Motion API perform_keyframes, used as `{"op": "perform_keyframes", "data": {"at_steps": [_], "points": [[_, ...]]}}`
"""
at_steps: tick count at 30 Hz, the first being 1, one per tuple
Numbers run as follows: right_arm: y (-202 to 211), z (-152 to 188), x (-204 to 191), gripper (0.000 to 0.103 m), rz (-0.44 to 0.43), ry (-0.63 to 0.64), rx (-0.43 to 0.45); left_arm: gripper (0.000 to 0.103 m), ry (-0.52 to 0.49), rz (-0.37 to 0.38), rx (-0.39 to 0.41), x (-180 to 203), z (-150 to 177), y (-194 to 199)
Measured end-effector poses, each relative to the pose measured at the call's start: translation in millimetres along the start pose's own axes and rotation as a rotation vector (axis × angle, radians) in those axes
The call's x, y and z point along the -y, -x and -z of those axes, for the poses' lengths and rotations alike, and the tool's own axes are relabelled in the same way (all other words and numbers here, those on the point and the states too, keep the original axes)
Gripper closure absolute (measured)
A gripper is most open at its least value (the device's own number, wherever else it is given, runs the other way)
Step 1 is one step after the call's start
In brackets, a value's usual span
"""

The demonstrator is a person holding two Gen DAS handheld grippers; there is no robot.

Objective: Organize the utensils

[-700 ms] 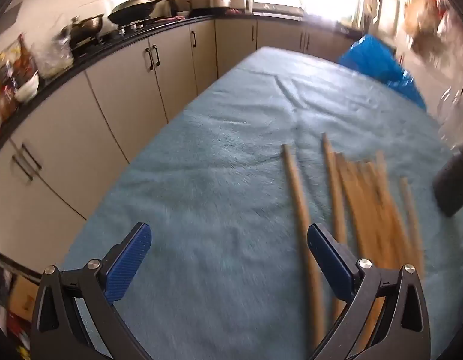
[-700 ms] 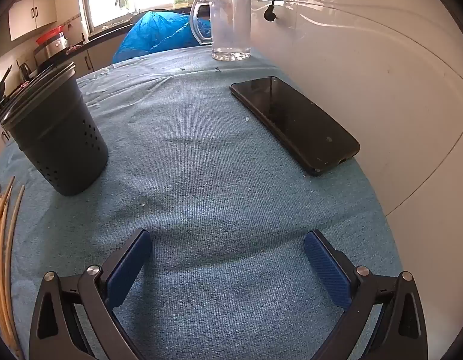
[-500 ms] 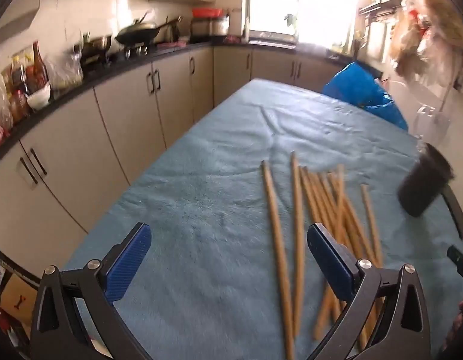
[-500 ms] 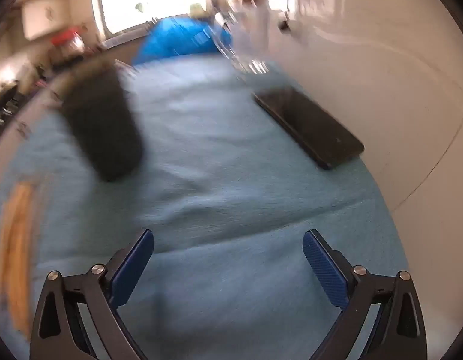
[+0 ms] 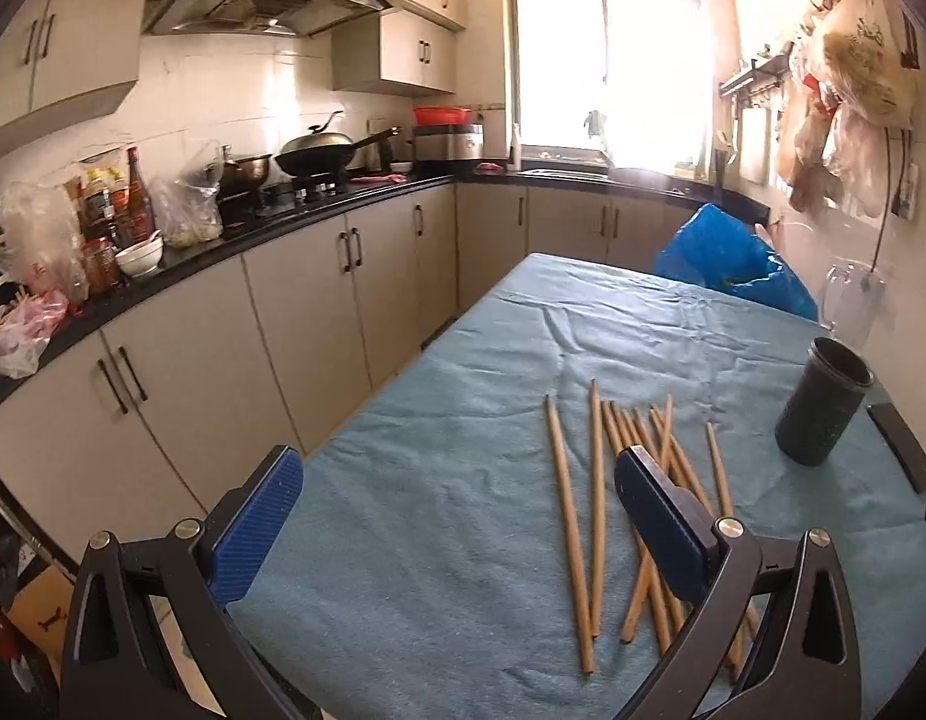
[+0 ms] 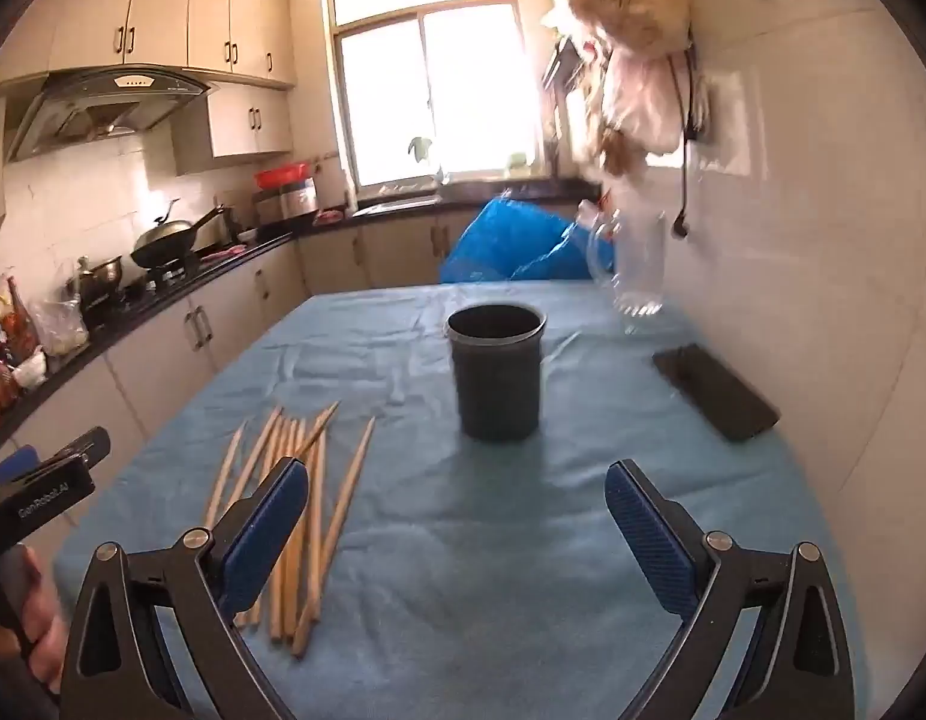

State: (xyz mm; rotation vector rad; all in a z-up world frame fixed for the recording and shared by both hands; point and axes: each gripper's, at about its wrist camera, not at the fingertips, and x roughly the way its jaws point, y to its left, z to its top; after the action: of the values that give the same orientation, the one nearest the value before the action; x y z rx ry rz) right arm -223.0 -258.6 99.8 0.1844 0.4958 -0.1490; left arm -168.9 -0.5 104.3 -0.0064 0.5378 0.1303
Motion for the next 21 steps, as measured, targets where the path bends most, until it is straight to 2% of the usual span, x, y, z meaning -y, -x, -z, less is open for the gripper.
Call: {"op": "perform_keyframes", "data": {"at_steps": [5,10,14,21], "points": [[3,-1,1,0.002,0.022,0.018,-0.005,0.000,-0.023,0.005,-0.027,5,3,-6],[-1,3,-1,0.002,0.004,0.046,-0.039,0.000,-0.042,0.019,-0.052,11,10,-14],[1,4,-2,0.006,0.009,0.055,-0.030,0.000,-0.048,0.018,-0.047,12,12,-14],[9,3,-4,0.006,0.012,0.065,0.012,0.000,-0.057,0.019,-0.014,15,15,-3]]}}
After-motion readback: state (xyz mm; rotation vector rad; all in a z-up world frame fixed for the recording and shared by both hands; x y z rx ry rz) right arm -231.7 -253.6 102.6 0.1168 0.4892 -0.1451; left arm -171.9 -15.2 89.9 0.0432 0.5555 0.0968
